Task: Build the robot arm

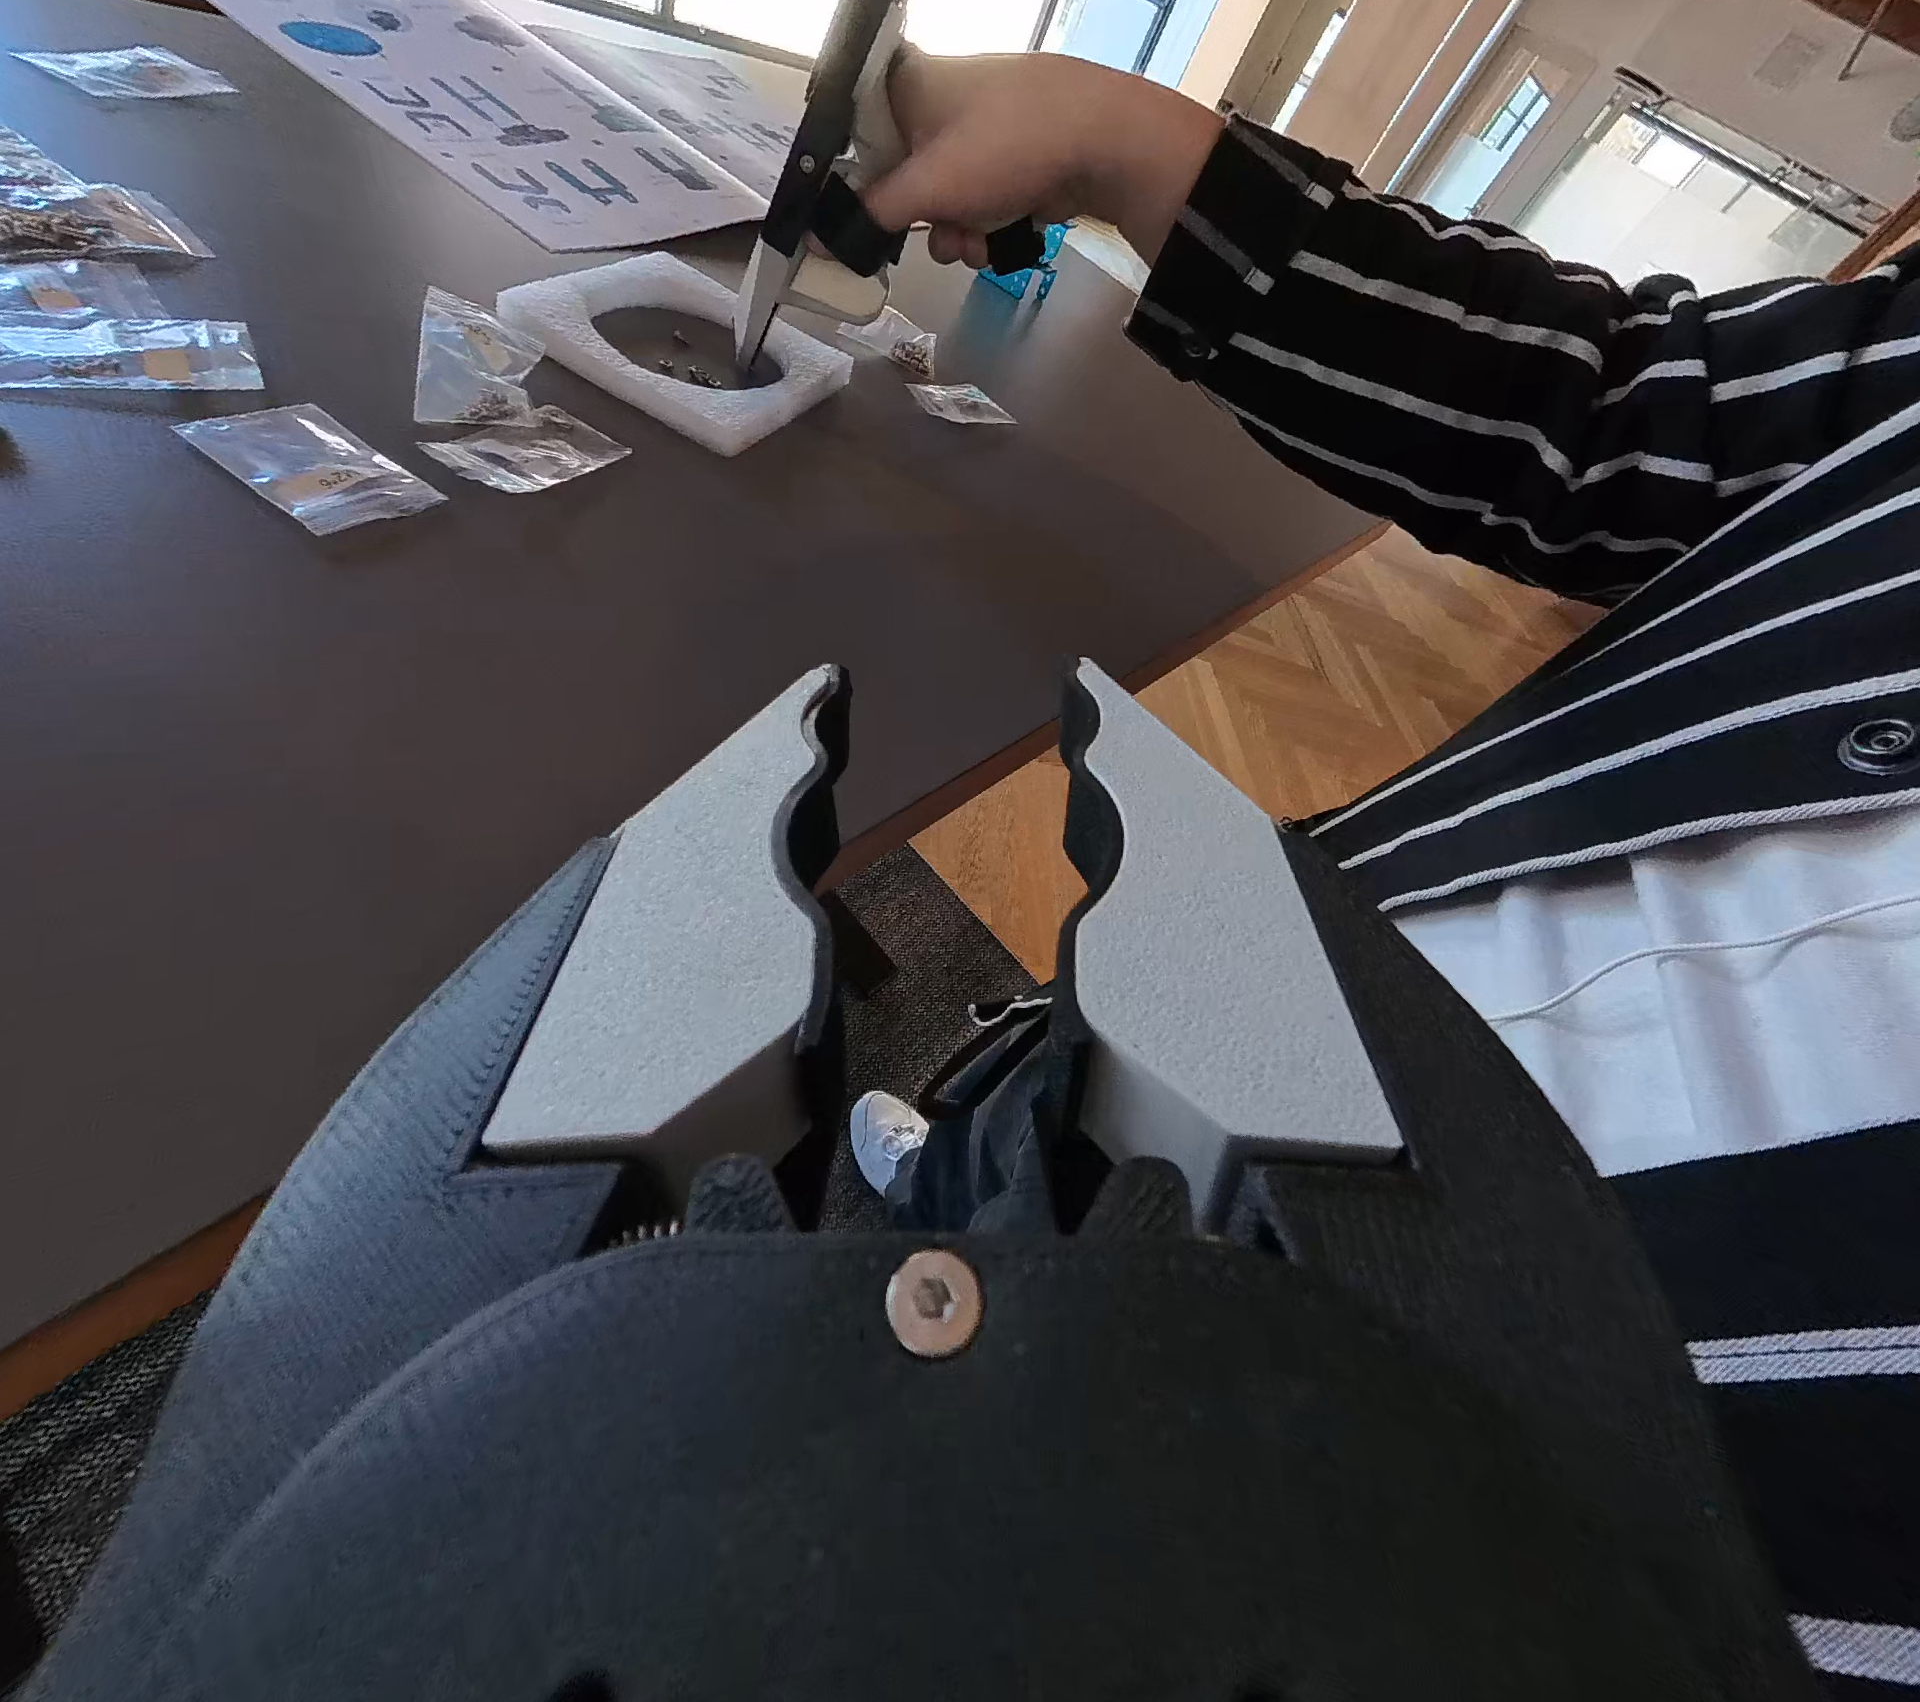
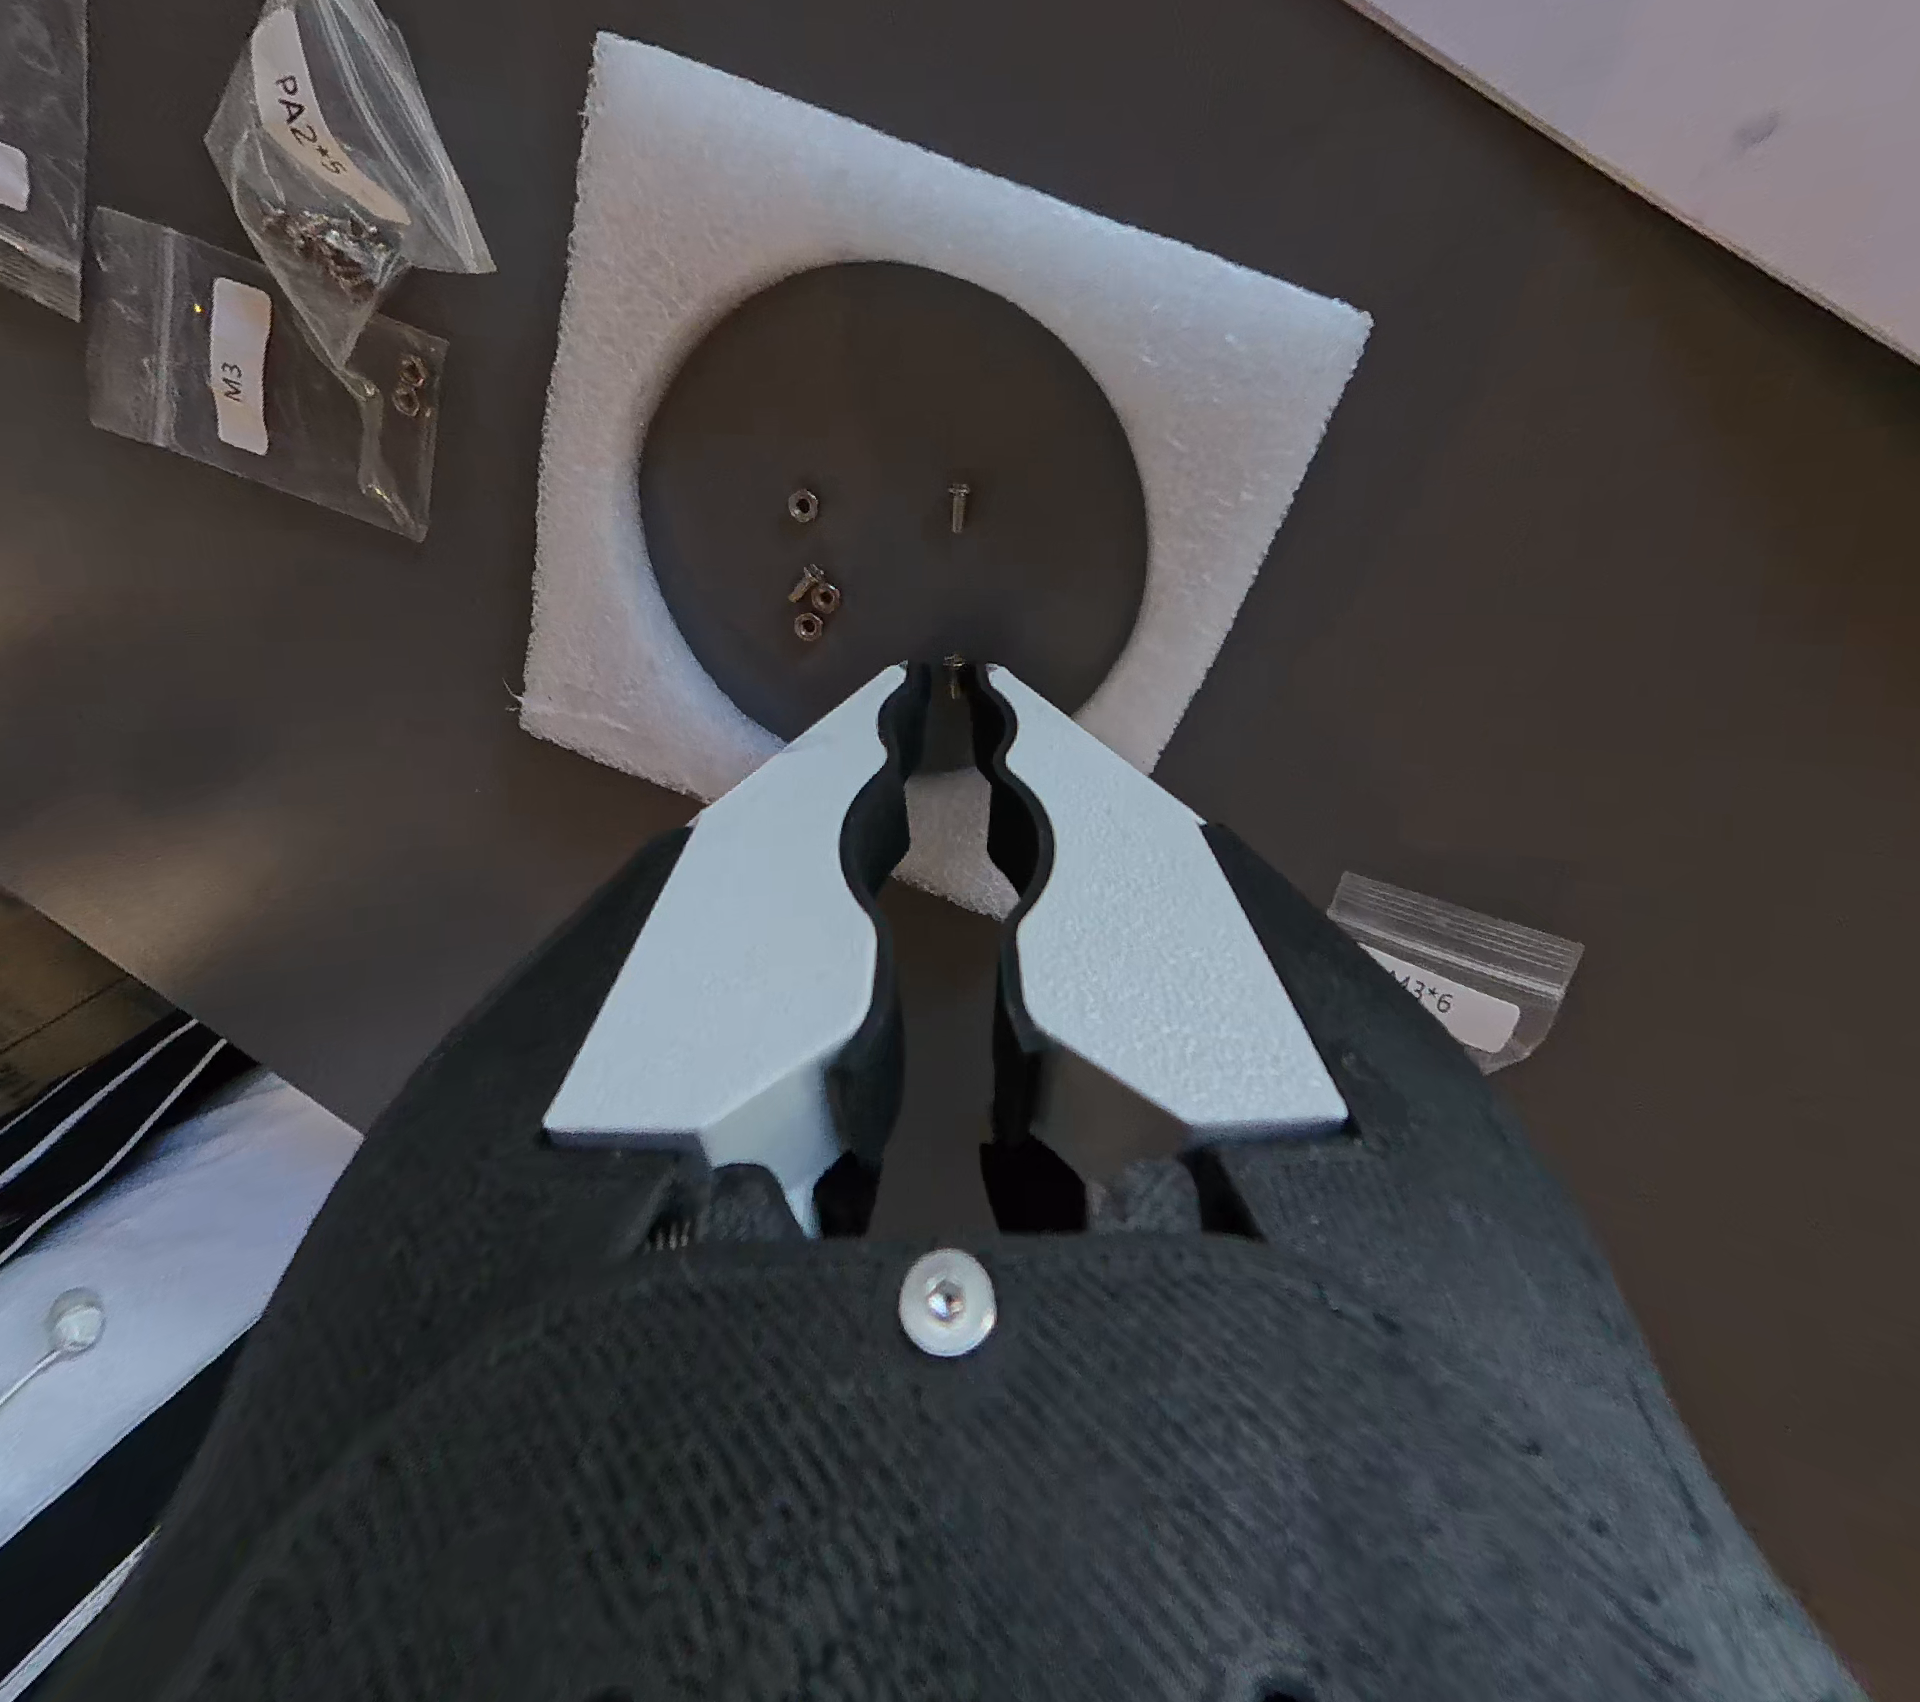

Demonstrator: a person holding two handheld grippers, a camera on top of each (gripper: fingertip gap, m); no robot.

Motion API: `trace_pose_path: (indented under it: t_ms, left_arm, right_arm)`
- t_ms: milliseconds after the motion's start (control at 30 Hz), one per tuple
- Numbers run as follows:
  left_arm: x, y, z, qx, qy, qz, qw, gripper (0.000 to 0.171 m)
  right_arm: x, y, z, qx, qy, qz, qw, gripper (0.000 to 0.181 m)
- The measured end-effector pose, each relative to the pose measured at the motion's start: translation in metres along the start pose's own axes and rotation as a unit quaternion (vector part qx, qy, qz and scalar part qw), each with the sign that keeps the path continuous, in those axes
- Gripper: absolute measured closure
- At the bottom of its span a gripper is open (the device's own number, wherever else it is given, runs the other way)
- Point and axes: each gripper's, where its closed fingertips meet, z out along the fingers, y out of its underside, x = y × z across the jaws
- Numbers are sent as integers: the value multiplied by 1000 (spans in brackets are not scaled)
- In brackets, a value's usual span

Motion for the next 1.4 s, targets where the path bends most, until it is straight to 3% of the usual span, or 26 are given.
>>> trace_pose_path:
  t_ms: [433, 667, 867, 1000, 1100, 1267, 1300, 1400]
  left_arm:
    - [1, 4, 1, -9, -1, 4, 1000, 133]
    - [-4, -3, 7, 16, 8, -3, 1000, 133]
    - [4, -22, 47, 13, 31, 2, 999, 131]
    - [24, -43, 94, 7, 33, 12, 999, 123]
    - [45, -55, 147, -1, 28, 44, 999, 112]
    - [73, -56, 278, -61, 7, 90, 994, 109]
    - [77, -54, 307, -75, 4, 95, 993, 114]
    - [72, -51, 394, -100, -45, 149, 983, 109]
  right_arm:
    - [-3, -3, 0, 13, 32, -59, 998, 176]
    - [-17, -15, -52, 178, -11, -87, 980, 177]
    - [13, 26, -128, 321, -32, -67, 944, 177]
    - [80, 83, -168, 379, 7, -23, 925, 177]
    - [131, 125, -190, 422, 9, 13, 907, 177]
    - [207, 171, -205, 471, -20, 50, 880, 177]
    - [219, 174, -207, 479, -23, 46, 876, 177]
    - [248, 176, -209, 492, -51, 39, 868, 177]
